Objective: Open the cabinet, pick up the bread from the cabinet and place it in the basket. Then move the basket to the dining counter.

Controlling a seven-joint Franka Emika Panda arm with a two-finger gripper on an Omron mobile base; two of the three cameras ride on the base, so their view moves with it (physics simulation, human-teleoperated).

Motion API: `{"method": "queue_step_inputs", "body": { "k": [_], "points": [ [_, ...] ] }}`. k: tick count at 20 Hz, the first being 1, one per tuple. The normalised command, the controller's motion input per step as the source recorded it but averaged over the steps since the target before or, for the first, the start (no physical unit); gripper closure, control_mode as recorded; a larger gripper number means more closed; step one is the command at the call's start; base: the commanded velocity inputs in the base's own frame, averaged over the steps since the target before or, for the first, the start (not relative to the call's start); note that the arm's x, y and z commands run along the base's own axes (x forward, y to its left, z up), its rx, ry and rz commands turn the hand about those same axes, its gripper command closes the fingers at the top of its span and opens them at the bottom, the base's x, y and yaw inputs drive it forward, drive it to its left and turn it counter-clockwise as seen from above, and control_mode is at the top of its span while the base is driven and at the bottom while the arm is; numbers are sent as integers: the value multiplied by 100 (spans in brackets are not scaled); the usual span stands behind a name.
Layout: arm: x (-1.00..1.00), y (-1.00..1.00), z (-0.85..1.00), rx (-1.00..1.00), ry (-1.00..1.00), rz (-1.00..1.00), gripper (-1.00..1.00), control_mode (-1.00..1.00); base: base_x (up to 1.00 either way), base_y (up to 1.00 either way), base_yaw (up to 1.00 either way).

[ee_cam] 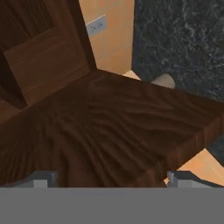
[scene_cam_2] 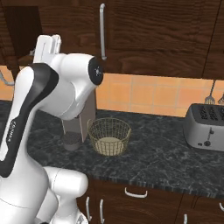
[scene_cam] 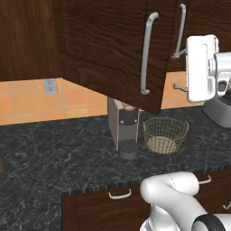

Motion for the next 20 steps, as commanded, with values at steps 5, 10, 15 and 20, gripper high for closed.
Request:
{"method": "queue_step_inputs", "body": {
  "k": [5, 10, 15, 20],
  "points": [
    [11, 25, 1, -12, 0, 5, -100, -100, 0, 0, 0],
    [6, 86, 0, -35, 0, 14, -100, -100, 0, 0, 0],
    [-32, 99, 0, -31, 2, 9, -100, -100, 0, 0, 0],
    [-35, 100, 2, -24, 0, 8, -100, -100, 0, 0, 0]
  ]
}}
